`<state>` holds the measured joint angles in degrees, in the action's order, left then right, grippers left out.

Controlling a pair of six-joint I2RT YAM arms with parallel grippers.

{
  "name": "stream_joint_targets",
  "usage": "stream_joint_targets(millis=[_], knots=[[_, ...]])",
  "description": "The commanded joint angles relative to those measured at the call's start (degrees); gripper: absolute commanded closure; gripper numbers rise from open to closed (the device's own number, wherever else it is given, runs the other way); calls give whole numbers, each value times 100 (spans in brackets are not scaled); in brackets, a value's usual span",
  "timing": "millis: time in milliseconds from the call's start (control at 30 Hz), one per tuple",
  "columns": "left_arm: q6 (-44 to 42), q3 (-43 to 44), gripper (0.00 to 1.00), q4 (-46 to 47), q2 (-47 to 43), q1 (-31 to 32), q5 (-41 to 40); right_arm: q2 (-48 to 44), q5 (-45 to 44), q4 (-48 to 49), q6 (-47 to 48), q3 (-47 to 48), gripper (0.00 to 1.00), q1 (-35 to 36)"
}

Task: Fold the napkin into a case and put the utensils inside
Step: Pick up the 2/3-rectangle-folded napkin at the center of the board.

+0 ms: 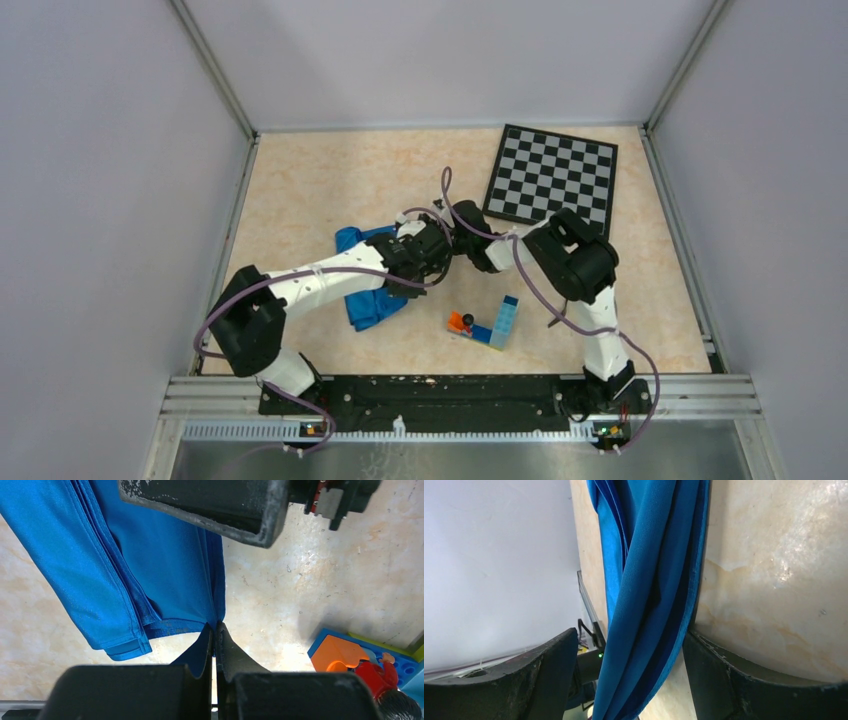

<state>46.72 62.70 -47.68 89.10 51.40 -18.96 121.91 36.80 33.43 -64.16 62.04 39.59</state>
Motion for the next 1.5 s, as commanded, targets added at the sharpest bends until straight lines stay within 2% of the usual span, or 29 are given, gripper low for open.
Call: stream_joint_targets(millis=[0, 333, 567, 600, 667, 700, 800, 867, 967, 1033, 1133, 1267, 1367, 1467], knots=[[-46, 208, 100, 47, -305, -24, -58, 265, -222, -69, 0, 176, 26, 83], [33, 46, 100, 419, -236, -16, 319, 428, -330, 282, 88, 289, 60, -65], [-9, 62, 100, 576, -152, -15, 429, 479, -348, 341, 199, 352, 75, -109], [-17, 67, 100, 590, -148, -13, 439, 470, -348, 355, 235, 339, 79, -118], [-65, 59, 100, 658, -142, -16, 529, 453, -341, 357, 330, 347, 96, -129], [-93, 58, 94, 696, -146, -20, 605, 447, -352, 346, 368, 347, 100, -140], [-172, 59, 63, 848, -254, -74, 847, 398, -323, 340, 681, 338, 100, -170], [-246, -14, 47, 1047, -474, -244, 1135, 352, -354, 208, 965, 363, 100, -172], [-315, -410, 41, 1666, -1049, -887, 1947, 294, -423, -102, 1366, 474, 100, -174], [-294, -842, 42, 2145, -1491, -1529, 2545, 240, -508, -372, 1622, 565, 100, -176], [-234, -1453, 51, 2779, -2018, -2508, 2975, 115, -686, -866, 2028, 709, 100, -171], [-198, -1841, 79, 3169, -1806, -3770, 3506, -38, -959, -1467, 2429, 876, 100, -168], [-228, -1922, 85, 3475, -1475, -4285, 3838, -94, -1146, -1910, 2715, 1051, 100, -164], [-337, -1881, 88, 3588, -1068, -4419, 3883, -154, -1332, -2306, 2986, 1220, 100, -176]])
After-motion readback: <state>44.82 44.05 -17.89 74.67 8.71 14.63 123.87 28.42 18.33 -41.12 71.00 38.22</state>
